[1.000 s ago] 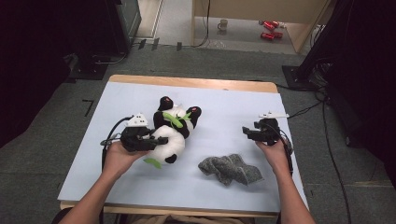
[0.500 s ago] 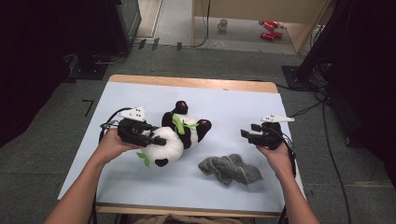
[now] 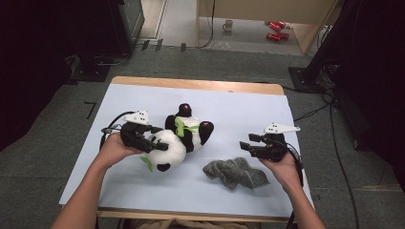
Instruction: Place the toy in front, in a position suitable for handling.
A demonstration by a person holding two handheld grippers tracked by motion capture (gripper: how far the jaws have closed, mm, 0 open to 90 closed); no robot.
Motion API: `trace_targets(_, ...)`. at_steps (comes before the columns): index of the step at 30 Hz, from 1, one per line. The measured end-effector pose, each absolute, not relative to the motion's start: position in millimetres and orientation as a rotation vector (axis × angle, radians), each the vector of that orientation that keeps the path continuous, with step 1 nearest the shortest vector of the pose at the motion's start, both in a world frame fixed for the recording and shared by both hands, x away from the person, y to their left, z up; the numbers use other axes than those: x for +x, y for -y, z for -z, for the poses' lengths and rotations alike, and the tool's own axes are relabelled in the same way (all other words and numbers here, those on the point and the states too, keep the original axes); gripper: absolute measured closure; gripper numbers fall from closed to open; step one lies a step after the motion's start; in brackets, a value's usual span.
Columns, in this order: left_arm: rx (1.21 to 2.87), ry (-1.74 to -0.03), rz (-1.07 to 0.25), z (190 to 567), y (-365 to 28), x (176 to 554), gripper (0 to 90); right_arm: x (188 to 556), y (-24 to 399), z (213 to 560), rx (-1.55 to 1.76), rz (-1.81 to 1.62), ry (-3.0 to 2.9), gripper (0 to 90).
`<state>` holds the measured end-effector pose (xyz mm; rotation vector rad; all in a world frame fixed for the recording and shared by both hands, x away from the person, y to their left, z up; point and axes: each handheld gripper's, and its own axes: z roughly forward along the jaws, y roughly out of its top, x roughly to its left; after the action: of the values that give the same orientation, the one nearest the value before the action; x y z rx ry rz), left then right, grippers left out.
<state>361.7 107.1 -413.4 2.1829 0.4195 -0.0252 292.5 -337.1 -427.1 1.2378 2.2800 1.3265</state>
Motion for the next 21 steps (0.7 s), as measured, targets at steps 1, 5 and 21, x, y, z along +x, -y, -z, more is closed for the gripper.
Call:
trace_targets(1, 2.181, -0.431, 0.022, 413.5, -108.6, 360.7, 32.4, 292.5, 337.1, 427.1, 1.238, -1.327, -2.28, 43.7)
trace_targets(5, 2.189, -0.461, -0.011, 413.8, -112.2, 354.5, 30.0, 285.6, 329.7, 424.6, 1.168, -1.328, -2.332, 43.0)
trace_targets(21, 2.09, -0.551, -0.063, 412.2, -127.5, 326.3, 28.6, 263.6, 306.5, 423.1, 0.98, -1.337, -2.523, 39.1)
